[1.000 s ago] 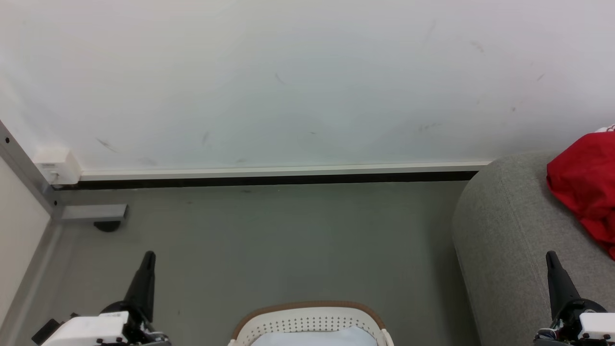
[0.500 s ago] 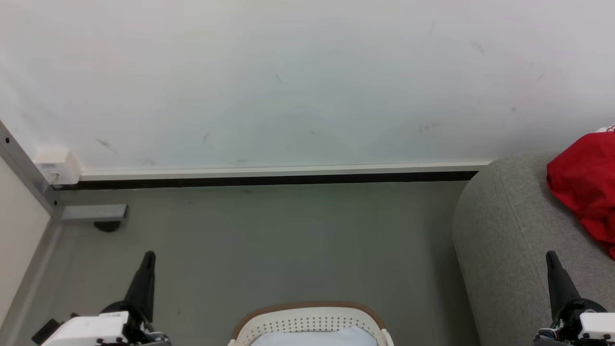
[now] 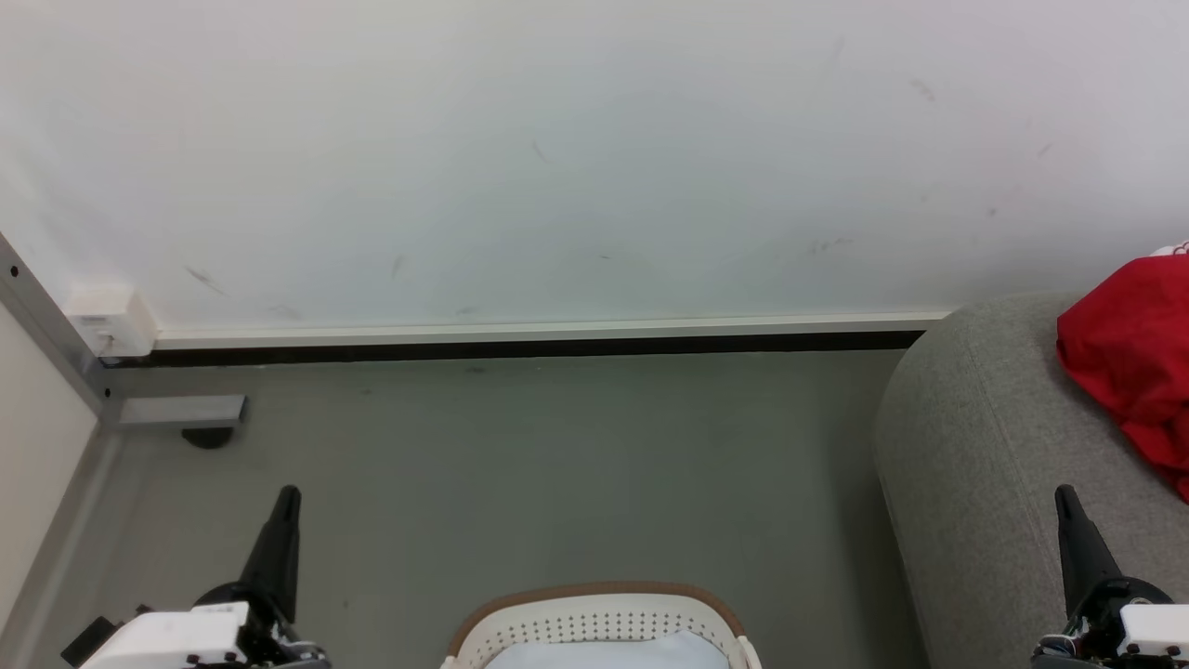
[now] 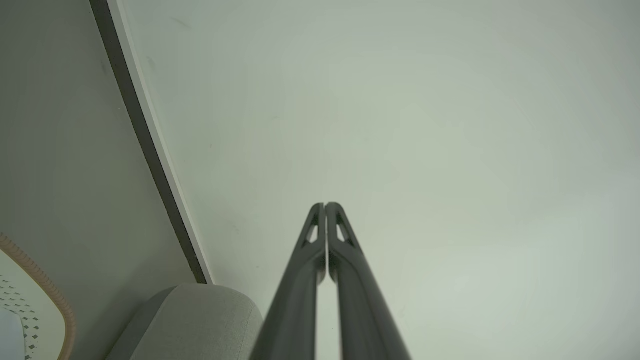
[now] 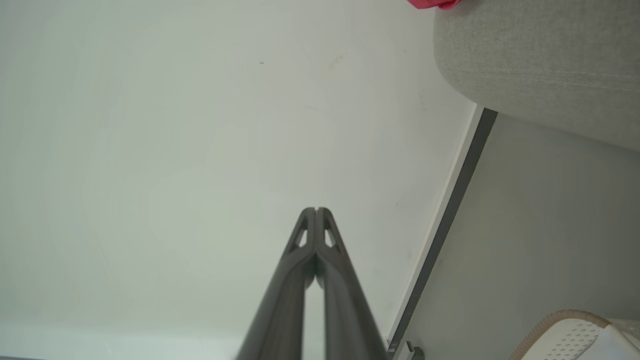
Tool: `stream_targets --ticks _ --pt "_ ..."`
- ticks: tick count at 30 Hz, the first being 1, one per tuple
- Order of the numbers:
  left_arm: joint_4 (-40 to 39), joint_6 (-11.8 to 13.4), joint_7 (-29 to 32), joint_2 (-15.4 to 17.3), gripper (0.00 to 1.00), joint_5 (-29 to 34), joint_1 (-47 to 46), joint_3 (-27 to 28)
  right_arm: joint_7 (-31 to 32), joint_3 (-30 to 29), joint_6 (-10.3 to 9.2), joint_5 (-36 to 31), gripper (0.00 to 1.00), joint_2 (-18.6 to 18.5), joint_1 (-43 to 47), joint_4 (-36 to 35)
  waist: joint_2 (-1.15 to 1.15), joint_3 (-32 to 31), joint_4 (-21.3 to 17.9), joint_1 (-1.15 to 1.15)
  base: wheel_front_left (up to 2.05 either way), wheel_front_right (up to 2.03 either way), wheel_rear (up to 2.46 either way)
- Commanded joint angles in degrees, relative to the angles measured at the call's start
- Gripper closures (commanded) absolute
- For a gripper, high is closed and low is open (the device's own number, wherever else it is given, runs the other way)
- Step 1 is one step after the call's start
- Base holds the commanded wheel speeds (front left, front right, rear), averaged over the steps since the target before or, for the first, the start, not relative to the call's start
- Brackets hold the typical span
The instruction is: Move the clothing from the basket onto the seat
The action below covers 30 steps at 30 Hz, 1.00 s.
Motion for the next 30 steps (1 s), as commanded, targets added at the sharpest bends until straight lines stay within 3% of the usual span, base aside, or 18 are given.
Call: stream_targets --ticks 1,30 --pt "-0.2 -0.2 0.2 0.1 1.0 -0.7 -0.5 0.2 -0.3 0.1 -0.12 0.3 1.0 -0.4 -0.5 -0.2 0.0 0.0 0.0 0.0 0.0 0.0 0.0" --pt "-0.2 -0.2 0.2 0.1 1.0 -0.7 -0.5 0.2 -0.7 0.6 -0.12 0.9 1.0 -0.9 -0.5 -0.2 0.0 0.0 0.0 0.0 0.0 0.0 0.0"
